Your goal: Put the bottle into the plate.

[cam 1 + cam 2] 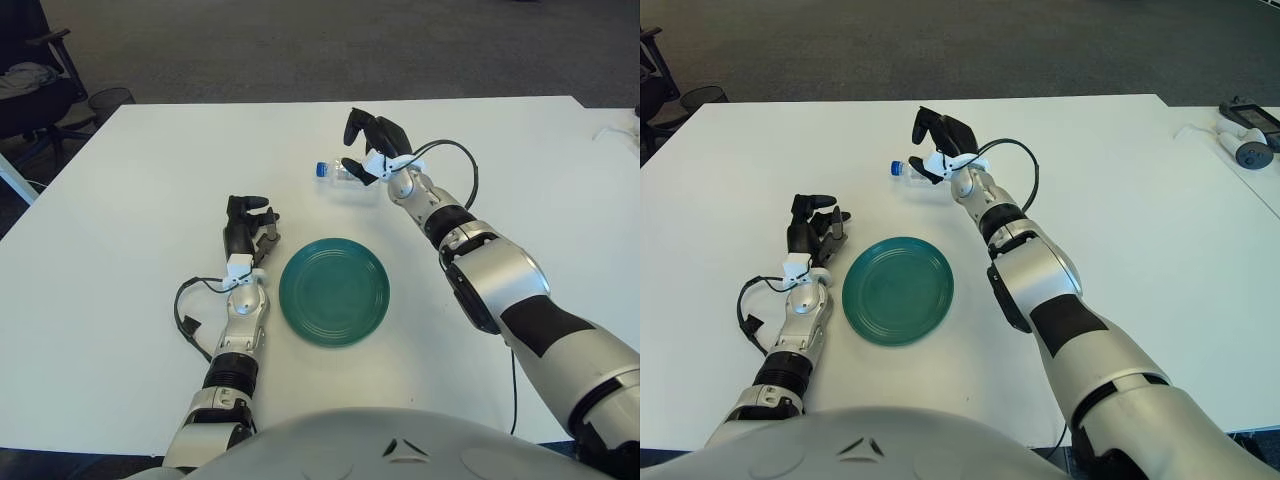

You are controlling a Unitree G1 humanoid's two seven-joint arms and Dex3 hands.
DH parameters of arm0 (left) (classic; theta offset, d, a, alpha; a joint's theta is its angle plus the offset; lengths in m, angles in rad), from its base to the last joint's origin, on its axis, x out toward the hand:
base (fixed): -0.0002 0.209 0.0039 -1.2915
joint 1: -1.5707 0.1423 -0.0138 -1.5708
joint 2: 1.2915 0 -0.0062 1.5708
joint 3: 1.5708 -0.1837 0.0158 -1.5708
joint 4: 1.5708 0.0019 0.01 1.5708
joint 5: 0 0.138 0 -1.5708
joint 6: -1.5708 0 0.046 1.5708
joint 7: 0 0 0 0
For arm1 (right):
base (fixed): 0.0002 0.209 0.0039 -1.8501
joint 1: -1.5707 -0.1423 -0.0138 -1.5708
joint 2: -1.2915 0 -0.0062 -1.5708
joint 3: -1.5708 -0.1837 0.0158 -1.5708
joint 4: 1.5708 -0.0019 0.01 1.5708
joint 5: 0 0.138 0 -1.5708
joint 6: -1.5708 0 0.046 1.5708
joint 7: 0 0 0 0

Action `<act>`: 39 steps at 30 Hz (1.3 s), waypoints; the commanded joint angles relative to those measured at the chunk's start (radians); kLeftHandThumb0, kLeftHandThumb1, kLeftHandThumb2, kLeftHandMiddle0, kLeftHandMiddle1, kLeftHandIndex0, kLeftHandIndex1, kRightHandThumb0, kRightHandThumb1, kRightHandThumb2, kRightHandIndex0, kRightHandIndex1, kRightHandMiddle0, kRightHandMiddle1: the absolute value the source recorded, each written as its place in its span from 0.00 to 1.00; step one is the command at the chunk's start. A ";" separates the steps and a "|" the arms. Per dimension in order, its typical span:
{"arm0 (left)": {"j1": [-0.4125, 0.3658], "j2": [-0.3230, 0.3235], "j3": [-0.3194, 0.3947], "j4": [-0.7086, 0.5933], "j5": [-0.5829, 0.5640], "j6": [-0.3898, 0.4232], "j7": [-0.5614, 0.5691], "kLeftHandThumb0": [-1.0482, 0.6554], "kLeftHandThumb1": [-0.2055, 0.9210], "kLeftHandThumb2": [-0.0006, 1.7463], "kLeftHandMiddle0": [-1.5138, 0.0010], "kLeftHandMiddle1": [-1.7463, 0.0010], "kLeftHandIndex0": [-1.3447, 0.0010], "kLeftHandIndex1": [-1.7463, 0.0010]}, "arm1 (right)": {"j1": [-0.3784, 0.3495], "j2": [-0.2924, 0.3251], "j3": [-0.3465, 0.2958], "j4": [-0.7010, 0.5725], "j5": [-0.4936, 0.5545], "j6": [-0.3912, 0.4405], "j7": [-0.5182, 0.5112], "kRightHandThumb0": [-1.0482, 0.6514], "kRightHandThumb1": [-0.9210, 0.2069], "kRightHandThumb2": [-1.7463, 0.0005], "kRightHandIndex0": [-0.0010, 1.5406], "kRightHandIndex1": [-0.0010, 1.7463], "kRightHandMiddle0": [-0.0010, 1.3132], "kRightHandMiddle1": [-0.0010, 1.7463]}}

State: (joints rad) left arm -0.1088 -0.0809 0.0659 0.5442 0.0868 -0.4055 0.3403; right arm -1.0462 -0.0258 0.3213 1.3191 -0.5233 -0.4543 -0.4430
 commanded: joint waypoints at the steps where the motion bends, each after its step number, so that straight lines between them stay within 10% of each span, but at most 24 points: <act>1: 0.064 -0.021 -0.005 0.073 0.003 0.016 0.004 0.40 0.86 0.43 0.60 0.31 0.79 0.00 | -0.039 -0.008 -0.001 0.000 -0.005 0.003 -0.026 0.61 0.68 0.14 0.48 1.00 0.38 0.99; 17: 0.055 -0.014 -0.001 0.101 -0.001 -0.005 -0.003 0.40 0.87 0.41 0.59 0.31 0.79 0.00 | -0.074 -0.035 -0.051 0.004 0.012 0.040 -0.141 0.61 0.68 0.13 0.48 1.00 0.38 0.99; 22: 0.050 -0.012 -0.001 0.111 -0.001 -0.006 -0.004 0.40 0.87 0.42 0.59 0.31 0.79 0.00 | -0.085 -0.037 -0.033 0.015 -0.005 0.070 -0.082 0.47 0.22 0.52 0.15 0.99 0.22 1.00; 25: 0.048 -0.012 -0.002 0.116 0.000 -0.009 -0.003 0.40 0.87 0.42 0.59 0.31 0.79 0.00 | -0.091 -0.044 -0.007 0.019 -0.026 0.085 -0.027 0.31 0.12 0.65 0.06 0.75 0.07 0.88; 30: 0.046 -0.011 -0.003 0.119 0.001 -0.008 -0.003 0.40 0.88 0.41 0.59 0.32 0.80 0.00 | -0.100 -0.054 0.071 0.024 -0.091 0.125 0.035 0.14 0.02 0.77 0.02 0.27 0.01 0.41; 39: 0.045 -0.010 -0.004 0.120 0.003 -0.003 -0.002 0.40 0.89 0.40 0.59 0.32 0.80 0.00 | -0.099 -0.043 0.145 0.026 -0.152 0.170 0.067 0.01 0.00 0.79 0.00 0.02 0.00 0.03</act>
State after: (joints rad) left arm -0.1369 -0.0818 0.0660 0.5863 0.0829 -0.4315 0.3399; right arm -1.1198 -0.0683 0.4495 1.3373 -0.6587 -0.2982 -0.3940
